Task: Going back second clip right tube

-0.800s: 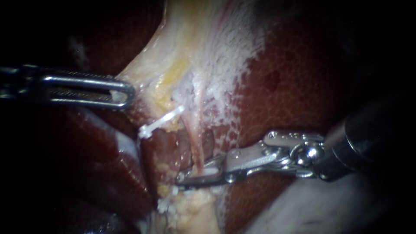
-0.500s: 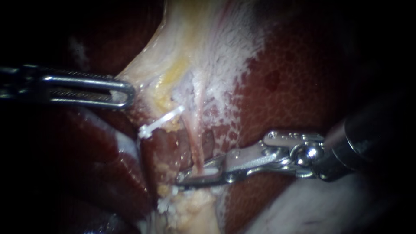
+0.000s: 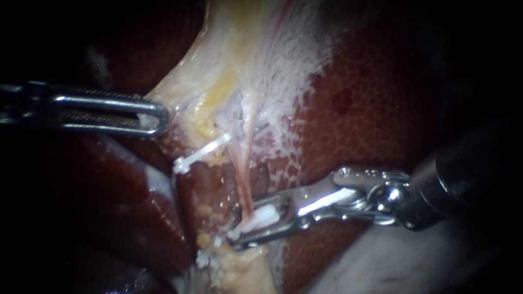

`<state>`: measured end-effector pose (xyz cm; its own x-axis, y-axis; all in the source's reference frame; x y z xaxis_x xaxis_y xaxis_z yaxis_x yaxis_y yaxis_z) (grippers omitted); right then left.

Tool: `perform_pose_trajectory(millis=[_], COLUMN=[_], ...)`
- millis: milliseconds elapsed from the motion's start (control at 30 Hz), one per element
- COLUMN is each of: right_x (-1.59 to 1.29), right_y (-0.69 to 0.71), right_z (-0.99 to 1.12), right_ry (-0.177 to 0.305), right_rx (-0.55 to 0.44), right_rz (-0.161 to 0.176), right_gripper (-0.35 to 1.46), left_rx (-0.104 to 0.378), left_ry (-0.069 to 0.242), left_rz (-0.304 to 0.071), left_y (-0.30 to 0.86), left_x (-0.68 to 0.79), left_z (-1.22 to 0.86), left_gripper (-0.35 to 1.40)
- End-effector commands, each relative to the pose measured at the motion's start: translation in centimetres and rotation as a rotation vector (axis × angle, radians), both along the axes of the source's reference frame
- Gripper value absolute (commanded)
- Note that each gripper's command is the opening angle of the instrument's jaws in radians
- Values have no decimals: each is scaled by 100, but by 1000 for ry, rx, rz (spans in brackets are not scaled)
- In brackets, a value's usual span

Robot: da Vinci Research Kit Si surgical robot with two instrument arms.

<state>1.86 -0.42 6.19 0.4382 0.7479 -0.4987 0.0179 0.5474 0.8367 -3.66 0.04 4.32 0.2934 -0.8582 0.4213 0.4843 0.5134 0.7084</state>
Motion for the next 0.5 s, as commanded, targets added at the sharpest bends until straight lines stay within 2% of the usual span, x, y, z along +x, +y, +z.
perform_pose_trajectory(millis=[33, 100, 200, 400, 500], right_x=[0, -2, -6, 1, 8], right_y=[2, 4, 6, 3, -2], right_z=[-2, -5, -7, -4, -1], right_ry=[-6, -17, -22, -27, -24], right_rx=[-4, -10, -13, -17, -15], right_rz=[21, 47, 59, 62, 51], right_gripper=[60, 60, 60, 60, 60], left_rx=[0, 0, 0, 0, 0], left_ry=[0, 0, 0, 0, 0], left_rz=[0, 0, 0, 0, 0], left_y=[0, 0, 0, 0, 0], left_x=[0, 0, 0, -1, -1], left_z=[0, 0, 0, 0, 0], left_gripper=[-35, -35, -35, -35, -35])
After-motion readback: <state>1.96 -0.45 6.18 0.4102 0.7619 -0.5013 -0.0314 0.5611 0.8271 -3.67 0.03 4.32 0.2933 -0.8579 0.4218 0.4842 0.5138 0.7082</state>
